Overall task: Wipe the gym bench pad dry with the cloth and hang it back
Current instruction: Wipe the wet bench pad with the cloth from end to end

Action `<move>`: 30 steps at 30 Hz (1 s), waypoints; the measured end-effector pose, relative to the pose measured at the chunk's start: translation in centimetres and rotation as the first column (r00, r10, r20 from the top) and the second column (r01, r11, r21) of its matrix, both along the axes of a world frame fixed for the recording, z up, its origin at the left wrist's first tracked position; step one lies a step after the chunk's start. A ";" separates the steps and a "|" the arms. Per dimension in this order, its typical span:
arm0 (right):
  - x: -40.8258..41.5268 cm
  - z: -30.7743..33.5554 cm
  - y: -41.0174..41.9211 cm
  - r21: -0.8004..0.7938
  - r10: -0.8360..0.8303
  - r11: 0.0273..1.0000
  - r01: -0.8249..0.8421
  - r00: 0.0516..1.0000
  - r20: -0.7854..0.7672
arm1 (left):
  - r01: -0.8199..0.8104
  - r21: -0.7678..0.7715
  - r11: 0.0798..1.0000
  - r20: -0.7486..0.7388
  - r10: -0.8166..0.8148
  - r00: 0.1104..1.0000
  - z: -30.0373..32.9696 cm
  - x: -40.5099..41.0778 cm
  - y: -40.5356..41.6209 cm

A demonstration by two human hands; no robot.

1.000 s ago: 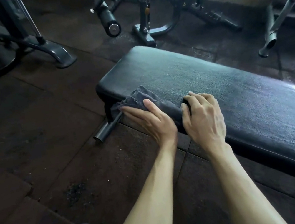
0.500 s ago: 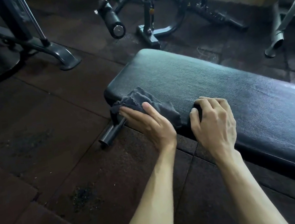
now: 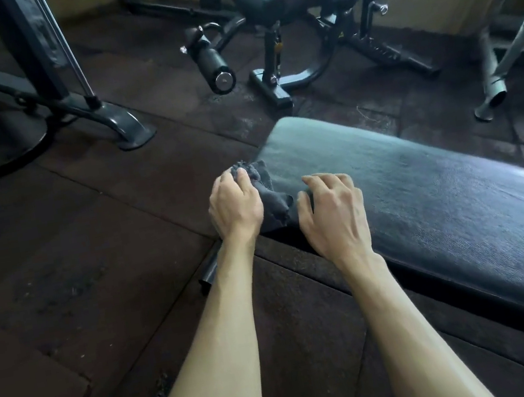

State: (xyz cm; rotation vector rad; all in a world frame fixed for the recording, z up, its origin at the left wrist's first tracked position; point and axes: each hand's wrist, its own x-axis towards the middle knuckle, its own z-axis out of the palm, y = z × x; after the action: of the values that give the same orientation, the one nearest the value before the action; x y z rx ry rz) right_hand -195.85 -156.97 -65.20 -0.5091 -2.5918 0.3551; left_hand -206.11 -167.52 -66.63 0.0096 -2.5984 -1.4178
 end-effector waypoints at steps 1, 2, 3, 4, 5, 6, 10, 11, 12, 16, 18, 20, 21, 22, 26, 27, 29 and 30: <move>-0.4 -0.2 -0.2 0.018 -0.031 0.999 0.030 0.999 0.013 | 0.048 -0.038 0.998 0.042 -0.046 0.998 0.3 -0.6 -0.3; -0.5 -0.5 -0.3 0.036 -0.057 0.998 0.057 0.998 0.016 | 0.095 -0.063 0.993 0.074 -0.090 0.993 0.5 -1.0 -0.5; -0.7 -0.8 -0.4 0.050 -0.079 0.996 0.078 0.997 0.012 | 0.128 -0.078 0.989 0.087 -0.121 0.989 0.6 -1.4 -0.7; -0.8 -1.1 -0.5 0.061 -0.093 0.994 0.093 0.996 0.011 | 0.143 -0.082 0.986 0.079 -0.136 0.988 0.7 -1.6 -0.8; -0.9 -1.3 -0.6 0.067 -0.100 0.993 0.098 0.995 0.016 | 0.141 -0.063 0.988 0.060 -0.137 0.989 0.6 -1.3 -1.0; -1.0 -1.3 -0.6 0.064 -0.105 0.993 0.104 0.994 0.021 | 0.130 -0.015 0.991 0.025 -0.129 0.991 0.5 -0.9 -1.0; -1.3 -0.7 -1.2 0.025 -0.152 0.988 0.150 0.986 0.071 | 0.134 0.053 0.990 -0.054 -0.132 0.990 -0.4 0.6 -1.1; -1.6 -0.4 -1.6 0.009 -0.171 0.985 0.171 0.980 0.099 | 0.128 0.012 0.992 -0.047 -0.128 0.991 -0.5 0.8 -1.1; -2.0 0.1 -2.0 -0.006 -0.191 0.981 0.193 0.974 0.124 | 0.129 -0.040 0.991 -0.046 -0.131 0.990 -0.4 1.1 -1.0; -4.0 1.8 -2.9 -0.077 -0.220 0.968 0.240 0.953 0.206 | 0.241 -0.189 0.952 0.060 -0.234 0.970 1.4 1.3 -0.8; -4.5 1.8 -3.1 -0.098 -0.230 0.961 0.261 0.941 0.247 | 0.286 -0.221 0.932 0.102 -0.270 0.957 1.5 0.9 -1.1; -4.5 2.0 -3.3 -0.105 -0.231 0.957 0.269 0.932 0.278 | 0.329 -0.220 0.918 0.134 -0.306 0.943 1.6 0.7 -1.6; -4.5 2.2 -3.3 -0.110 -0.232 0.955 0.274 0.927 0.296 | 0.358 -0.210 0.910 0.155 -0.331 0.931 1.7 0.5 -1.8; -4.4 2.4 -3.3 -0.124 -0.228 0.953 0.277 0.923 0.309 | 0.384 -0.202 0.901 0.169 -0.354 0.920 1.9 0.4 -2.0; -4.9 3.2 -2.8 -0.217 -0.271 0.911 0.351 0.905 0.328 | 0.435 -0.240 0.868 0.188 -0.398 0.898 1.9 -0.2 -2.1; -5.0 3.4 -2.8 -0.233 -0.280 0.901 0.365 0.901 0.330 | 0.439 -0.259 0.860 0.194 -0.399 0.896 1.9 -0.5 -1.9; -5.2 3.6 -2.8 -0.258 -0.288 0.888 0.380 0.898 0.333 | 0.447 -0.300 0.843 0.210 -0.398 0.893 2.0 -1.3 -1.2; -5.3 3.7 -2.7 -0.270 -0.292 0.881 0.389 0.895 0.337 | 0.454 -0.320 0.832 0.230 -0.397 0.889 2.2 -1.8 -0.7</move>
State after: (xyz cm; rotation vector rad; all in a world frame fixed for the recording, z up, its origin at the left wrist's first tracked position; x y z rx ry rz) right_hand -201.19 -159.63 -61.45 -1.2078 -2.6470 0.6390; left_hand -207.87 -168.22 -64.41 -0.5718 -3.0951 -1.0403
